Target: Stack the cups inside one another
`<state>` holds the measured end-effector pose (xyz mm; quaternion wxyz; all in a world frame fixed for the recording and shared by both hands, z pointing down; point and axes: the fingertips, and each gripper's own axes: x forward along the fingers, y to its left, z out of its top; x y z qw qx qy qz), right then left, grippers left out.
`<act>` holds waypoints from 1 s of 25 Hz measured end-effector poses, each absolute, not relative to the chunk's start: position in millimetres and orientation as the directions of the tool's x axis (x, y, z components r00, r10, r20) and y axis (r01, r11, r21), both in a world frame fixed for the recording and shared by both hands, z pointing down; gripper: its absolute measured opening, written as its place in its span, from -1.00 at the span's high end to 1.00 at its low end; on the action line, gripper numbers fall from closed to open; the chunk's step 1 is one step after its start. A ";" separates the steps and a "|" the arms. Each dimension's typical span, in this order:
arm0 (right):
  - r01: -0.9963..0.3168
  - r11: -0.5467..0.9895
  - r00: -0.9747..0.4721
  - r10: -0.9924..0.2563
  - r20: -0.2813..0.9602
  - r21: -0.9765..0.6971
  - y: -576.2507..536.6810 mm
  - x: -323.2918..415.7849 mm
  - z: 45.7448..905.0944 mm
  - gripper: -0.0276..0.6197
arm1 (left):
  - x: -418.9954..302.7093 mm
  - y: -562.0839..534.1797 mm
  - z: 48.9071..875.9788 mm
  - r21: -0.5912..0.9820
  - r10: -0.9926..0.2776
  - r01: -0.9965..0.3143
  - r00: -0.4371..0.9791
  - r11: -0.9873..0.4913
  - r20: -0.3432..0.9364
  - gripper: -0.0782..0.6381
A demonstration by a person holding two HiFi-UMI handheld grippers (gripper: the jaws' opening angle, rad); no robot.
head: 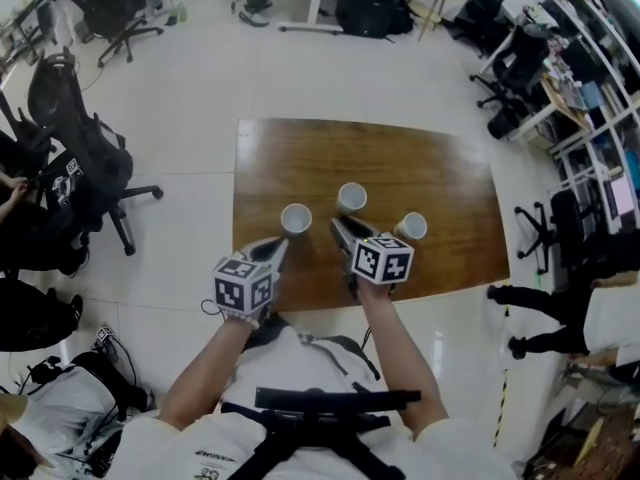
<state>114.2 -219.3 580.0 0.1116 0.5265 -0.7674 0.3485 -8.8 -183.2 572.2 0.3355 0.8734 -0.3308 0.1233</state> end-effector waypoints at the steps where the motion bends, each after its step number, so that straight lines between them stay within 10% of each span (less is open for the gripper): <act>1: -0.886 0.209 -0.425 -0.721 0.547 -0.413 -224.0 109.6 583.5 0.48 | -8.7 -184.7 573.8 0.504 -0.493 -0.660 0.751 -0.557 0.439 0.80; 25: -0.927 0.291 -0.359 -0.515 0.778 -0.236 -272.0 64.2 664.9 0.49 | -32.2 -223.1 610.8 0.361 -0.522 -0.792 0.601 -0.492 0.606 0.80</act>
